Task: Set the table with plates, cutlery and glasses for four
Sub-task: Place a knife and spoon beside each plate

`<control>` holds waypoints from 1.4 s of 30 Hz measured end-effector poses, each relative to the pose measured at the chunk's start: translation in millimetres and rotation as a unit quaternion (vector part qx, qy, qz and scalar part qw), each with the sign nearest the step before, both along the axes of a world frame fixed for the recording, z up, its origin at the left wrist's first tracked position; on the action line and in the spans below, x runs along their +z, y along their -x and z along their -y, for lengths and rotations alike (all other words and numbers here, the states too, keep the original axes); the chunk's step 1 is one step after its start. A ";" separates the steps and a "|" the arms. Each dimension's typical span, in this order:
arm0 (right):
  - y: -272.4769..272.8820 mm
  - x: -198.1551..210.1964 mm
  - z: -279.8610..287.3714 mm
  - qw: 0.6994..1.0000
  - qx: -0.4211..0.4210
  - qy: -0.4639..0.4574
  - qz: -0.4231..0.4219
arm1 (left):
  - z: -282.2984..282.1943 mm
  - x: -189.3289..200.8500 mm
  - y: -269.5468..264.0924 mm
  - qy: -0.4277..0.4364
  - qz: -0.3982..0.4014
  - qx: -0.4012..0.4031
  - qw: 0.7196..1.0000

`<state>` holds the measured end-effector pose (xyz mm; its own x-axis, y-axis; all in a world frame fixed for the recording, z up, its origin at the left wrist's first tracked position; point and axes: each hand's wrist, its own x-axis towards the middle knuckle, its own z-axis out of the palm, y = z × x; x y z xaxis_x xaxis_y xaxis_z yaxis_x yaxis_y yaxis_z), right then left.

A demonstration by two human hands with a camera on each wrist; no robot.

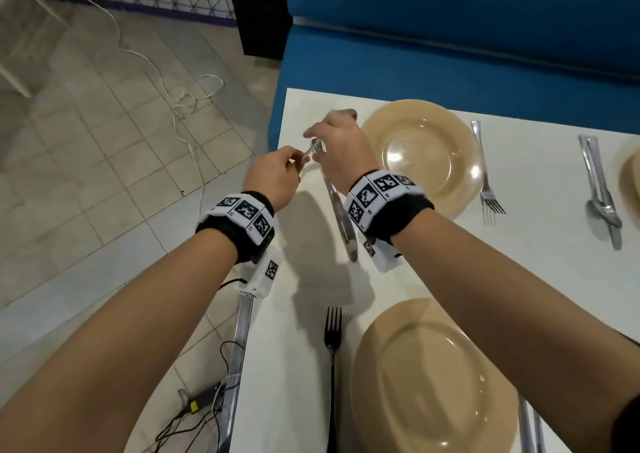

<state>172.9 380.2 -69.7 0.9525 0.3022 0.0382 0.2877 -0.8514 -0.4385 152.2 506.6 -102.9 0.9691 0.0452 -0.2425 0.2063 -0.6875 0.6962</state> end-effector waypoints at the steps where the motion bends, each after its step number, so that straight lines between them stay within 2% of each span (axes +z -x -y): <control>1: -3.5 8.0 -1.8 0.998 0.041 0.053 0.009 | -0.1 2.5 -1.6 -0.018 0.017 -0.015 1.000; 4: -10.8 23.4 -1.4 0.973 0.116 0.197 0.009 | 0.4 8.9 -5.5 -0.018 0.056 -0.028 0.998; 8: -16.6 33.8 2.5 0.965 0.114 0.236 -0.026 | 1.6 13.7 -8.4 0.042 0.074 0.008 0.996; 10: -19.7 37.0 4.3 0.969 0.099 0.223 -0.038 | -1.5 18.8 -10.1 0.154 0.075 0.082 0.982; 13: -27.1 35.6 7.0 0.987 0.044 0.148 -0.044 | -7.0 27.7 -13.8 0.353 0.087 0.191 0.912; 15: -27.5 32.5 3.8 0.996 -0.004 0.067 -0.063 | -5.7 30.4 -16.3 0.423 0.086 0.199 0.880; 16: -26.2 31.5 0.7 0.997 -0.024 0.015 -0.075 | -3.3 31.8 -17.0 0.433 0.079 0.189 0.878; 19: -21.8 28.8 -8.4 0.989 -0.054 -0.100 -0.096 | 2.2 31.6 -19.9 0.414 0.059 0.158 0.894; 21: -20.6 26.0 -7.6 0.985 -0.067 -0.111 -0.114 | 0.7 29.8 -23.2 0.405 0.044 0.162 0.899; 24: -22.0 13.6 4.4 0.983 -0.113 -0.074 -0.126 | -6.6 21.7 -29.5 0.371 0.018 0.194 0.908; 26: -19.3 -0.1 10.9 0.983 -0.121 -0.002 -0.138 | -9.6 12.9 -32.0 0.320 -0.008 0.201 0.926; 30: -3.6 -25.6 11.1 0.974 -0.088 0.103 -0.181 | 2.6 -4.1 -27.6 0.239 -0.093 0.152 0.954; 33: 2.6 -36.1 10.4 0.974 -0.097 0.092 -0.185 | 12.3 -19.4 -28.2 0.191 -0.122 0.137 0.964; 38: -1.7 -39.3 8.2 0.976 -0.113 0.072 -0.170 | 18.2 -23.6 -39.0 0.033 -0.100 0.091 0.990; 42: -10.3 -38.5 5.3 0.982 -0.116 0.067 -0.136 | 22.2 -20.3 -48.7 0.058 -0.103 0.106 0.987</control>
<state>183.2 374.9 -108.2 0.9657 0.0601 -0.2528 -0.0336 -0.9358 -0.3510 200.9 484.4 -123.3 0.8700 0.2029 -0.4494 0.4833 -0.5315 0.6956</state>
